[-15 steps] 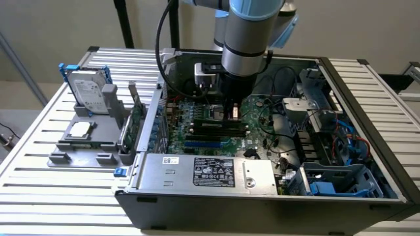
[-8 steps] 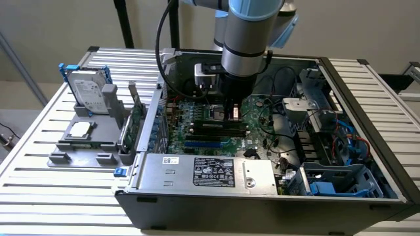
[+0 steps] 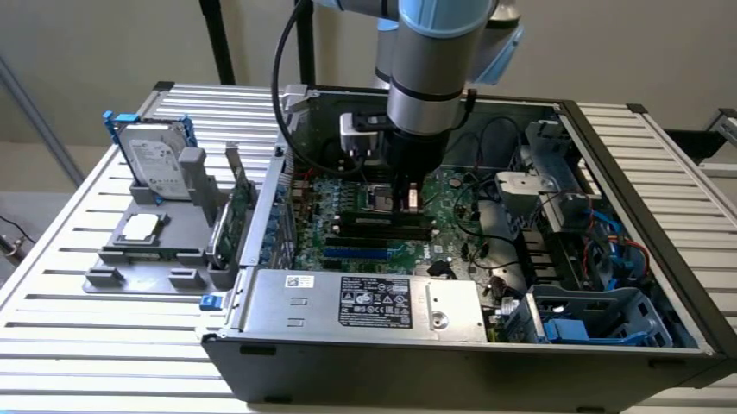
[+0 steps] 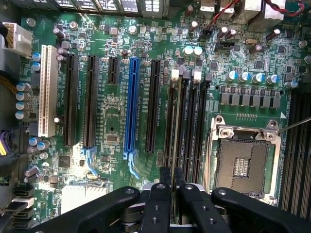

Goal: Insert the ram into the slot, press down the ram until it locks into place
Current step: 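Insert the ram into the slot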

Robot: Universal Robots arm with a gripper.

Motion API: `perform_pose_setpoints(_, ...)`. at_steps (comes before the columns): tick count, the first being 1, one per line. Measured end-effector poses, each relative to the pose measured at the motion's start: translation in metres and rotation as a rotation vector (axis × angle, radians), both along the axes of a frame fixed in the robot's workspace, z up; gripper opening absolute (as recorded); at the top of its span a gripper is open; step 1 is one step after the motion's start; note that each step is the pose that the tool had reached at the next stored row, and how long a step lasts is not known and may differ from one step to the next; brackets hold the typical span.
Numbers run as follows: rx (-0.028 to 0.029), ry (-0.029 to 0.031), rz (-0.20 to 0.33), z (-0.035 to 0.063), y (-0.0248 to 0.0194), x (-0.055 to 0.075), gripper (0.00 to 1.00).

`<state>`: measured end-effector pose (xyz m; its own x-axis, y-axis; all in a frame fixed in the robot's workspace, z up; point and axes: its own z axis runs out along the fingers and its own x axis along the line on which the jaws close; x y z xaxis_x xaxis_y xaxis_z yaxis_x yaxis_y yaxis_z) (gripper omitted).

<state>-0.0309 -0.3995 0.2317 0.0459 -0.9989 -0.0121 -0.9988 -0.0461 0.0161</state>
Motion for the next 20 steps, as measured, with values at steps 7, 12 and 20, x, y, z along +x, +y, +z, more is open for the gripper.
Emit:
perform_pose_setpoints(7,0.0,-0.0112,0.0,-0.0011,0.0,-0.0011,0.14)
perform_pose_setpoints(12,0.0,-0.0127,-0.001,-0.0023,0.0,-0.0027,0.14)
perform_pose_setpoints(20,-0.0015,-0.0149,-0.001,-0.0045,0.0,-0.0037,0.14)
